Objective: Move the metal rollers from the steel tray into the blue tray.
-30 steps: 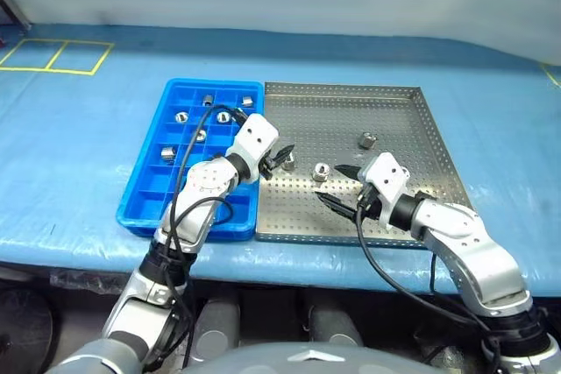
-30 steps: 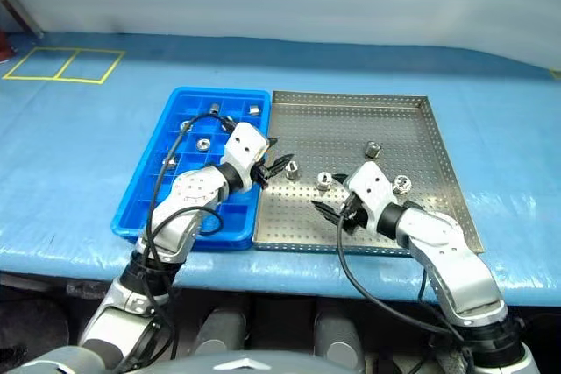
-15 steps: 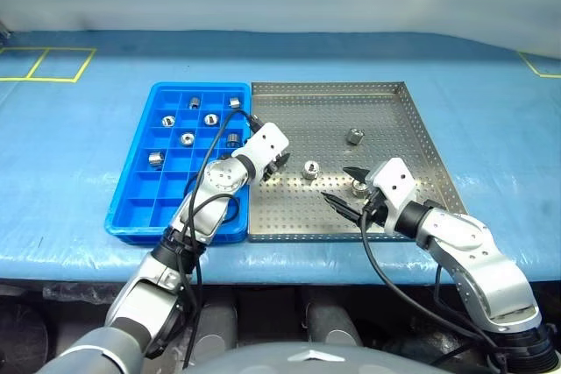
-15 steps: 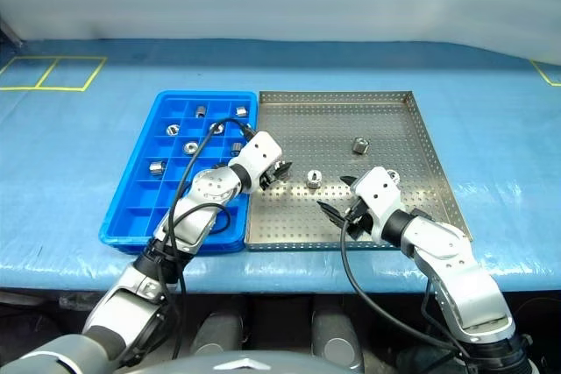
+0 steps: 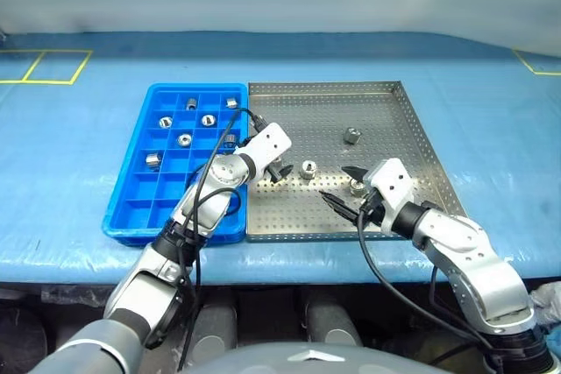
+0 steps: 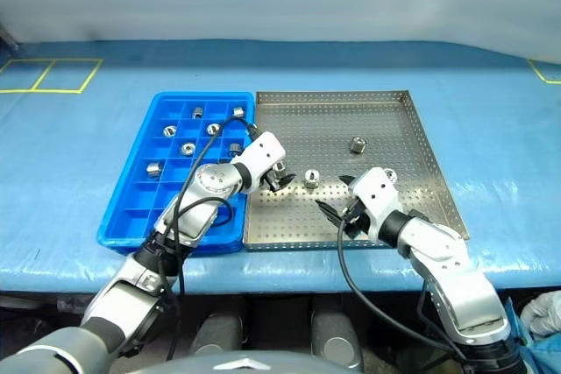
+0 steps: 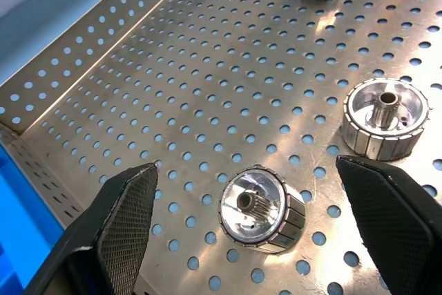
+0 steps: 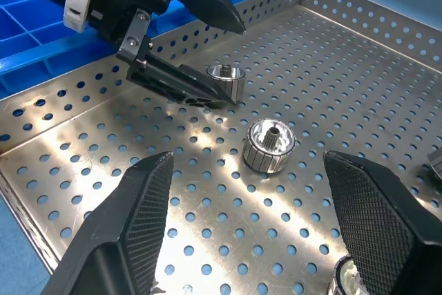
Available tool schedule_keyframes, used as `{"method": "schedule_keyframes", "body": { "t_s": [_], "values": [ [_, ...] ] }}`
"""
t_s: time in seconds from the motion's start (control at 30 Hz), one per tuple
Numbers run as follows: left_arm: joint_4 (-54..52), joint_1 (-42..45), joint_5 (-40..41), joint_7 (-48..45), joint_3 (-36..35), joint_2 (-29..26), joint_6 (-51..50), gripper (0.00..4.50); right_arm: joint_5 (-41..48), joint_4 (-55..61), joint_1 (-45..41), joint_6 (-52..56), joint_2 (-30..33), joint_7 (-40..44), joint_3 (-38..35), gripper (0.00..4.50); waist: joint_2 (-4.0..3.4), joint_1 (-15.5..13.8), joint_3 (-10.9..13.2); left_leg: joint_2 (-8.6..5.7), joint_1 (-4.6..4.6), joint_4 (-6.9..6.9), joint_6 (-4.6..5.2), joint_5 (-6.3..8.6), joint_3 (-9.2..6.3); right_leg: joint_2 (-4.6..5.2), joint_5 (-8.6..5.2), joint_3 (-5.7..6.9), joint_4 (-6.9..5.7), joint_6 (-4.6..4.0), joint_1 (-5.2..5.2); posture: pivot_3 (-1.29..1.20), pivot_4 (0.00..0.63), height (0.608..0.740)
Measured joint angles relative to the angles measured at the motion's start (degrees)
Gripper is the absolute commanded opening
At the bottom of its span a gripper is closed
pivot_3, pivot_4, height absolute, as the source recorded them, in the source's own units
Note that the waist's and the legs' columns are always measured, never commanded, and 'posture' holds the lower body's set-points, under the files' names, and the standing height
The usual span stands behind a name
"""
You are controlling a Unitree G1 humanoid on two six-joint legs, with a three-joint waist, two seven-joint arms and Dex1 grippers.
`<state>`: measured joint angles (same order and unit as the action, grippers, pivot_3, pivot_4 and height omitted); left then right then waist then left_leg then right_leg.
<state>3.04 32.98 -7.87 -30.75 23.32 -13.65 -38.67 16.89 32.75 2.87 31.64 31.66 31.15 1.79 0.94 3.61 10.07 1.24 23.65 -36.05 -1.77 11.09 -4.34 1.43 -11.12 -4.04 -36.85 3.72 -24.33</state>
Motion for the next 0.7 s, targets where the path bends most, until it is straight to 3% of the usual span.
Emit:
{"method": "schedule_keyframes", "body": {
  "t_s": [0.7],
  "values": [
    [1.1,3.4,-1.2,1.0,1.5,-2.4,-5.9,4.48,-2.3,-0.7,2.0,-4.0,-4.1,-1.5,1.2,3.65,-0.01,2.0,0.0,0.06,-0.10,0.01,0.00,0.00,0.05,-0.09,0.00,-0.09,-0.11,0.00,-0.02,-0.08,0.150,0.740]
  ]
}}
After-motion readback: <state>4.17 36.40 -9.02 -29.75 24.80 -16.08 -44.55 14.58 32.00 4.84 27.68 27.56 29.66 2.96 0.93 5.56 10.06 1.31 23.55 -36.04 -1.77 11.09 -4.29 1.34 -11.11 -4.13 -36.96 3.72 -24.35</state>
